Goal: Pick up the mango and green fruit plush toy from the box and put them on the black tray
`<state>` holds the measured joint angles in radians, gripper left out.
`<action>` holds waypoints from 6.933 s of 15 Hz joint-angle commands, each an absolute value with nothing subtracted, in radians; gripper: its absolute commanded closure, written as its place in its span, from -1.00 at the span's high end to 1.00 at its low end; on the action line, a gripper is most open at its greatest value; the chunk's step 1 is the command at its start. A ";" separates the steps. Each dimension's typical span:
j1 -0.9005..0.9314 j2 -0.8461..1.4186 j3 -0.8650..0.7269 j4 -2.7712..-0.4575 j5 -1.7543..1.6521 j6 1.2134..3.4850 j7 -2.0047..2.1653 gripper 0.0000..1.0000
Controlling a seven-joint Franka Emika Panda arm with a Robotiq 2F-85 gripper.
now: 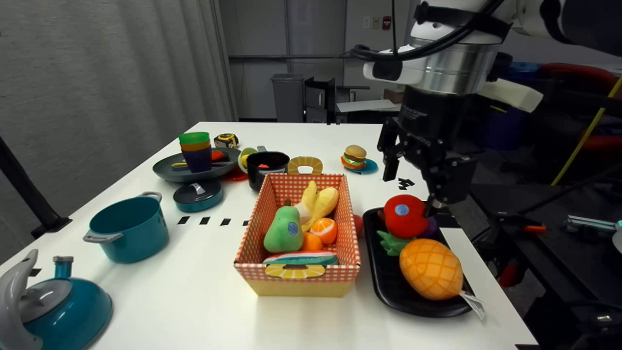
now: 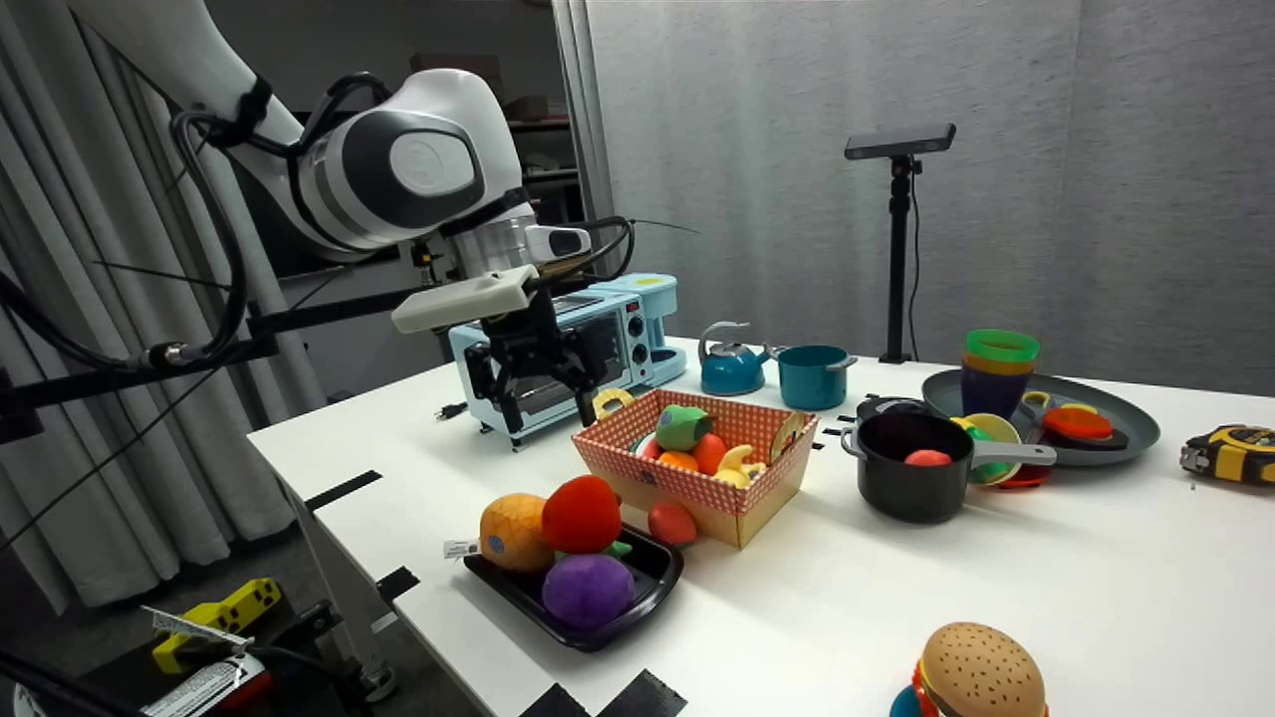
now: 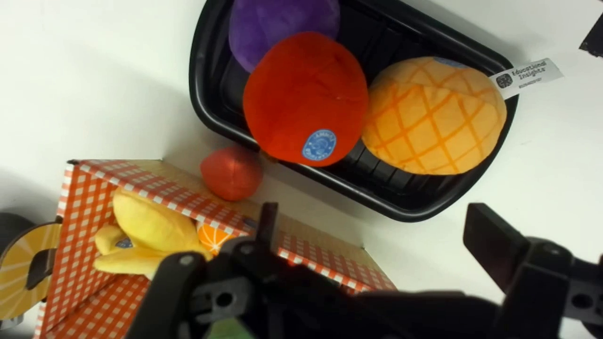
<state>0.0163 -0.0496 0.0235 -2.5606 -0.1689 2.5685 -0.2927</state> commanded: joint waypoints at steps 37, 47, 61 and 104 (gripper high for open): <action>0.025 0.578 0.000 -1.656 0.220 2.135 0.452 1.00; -0.035 0.653 -0.024 -1.618 0.263 2.126 0.420 1.00; -0.034 0.764 -0.016 -1.492 0.265 2.105 0.426 -0.04; 0.013 0.129 -0.005 -2.294 0.116 2.166 0.209 0.21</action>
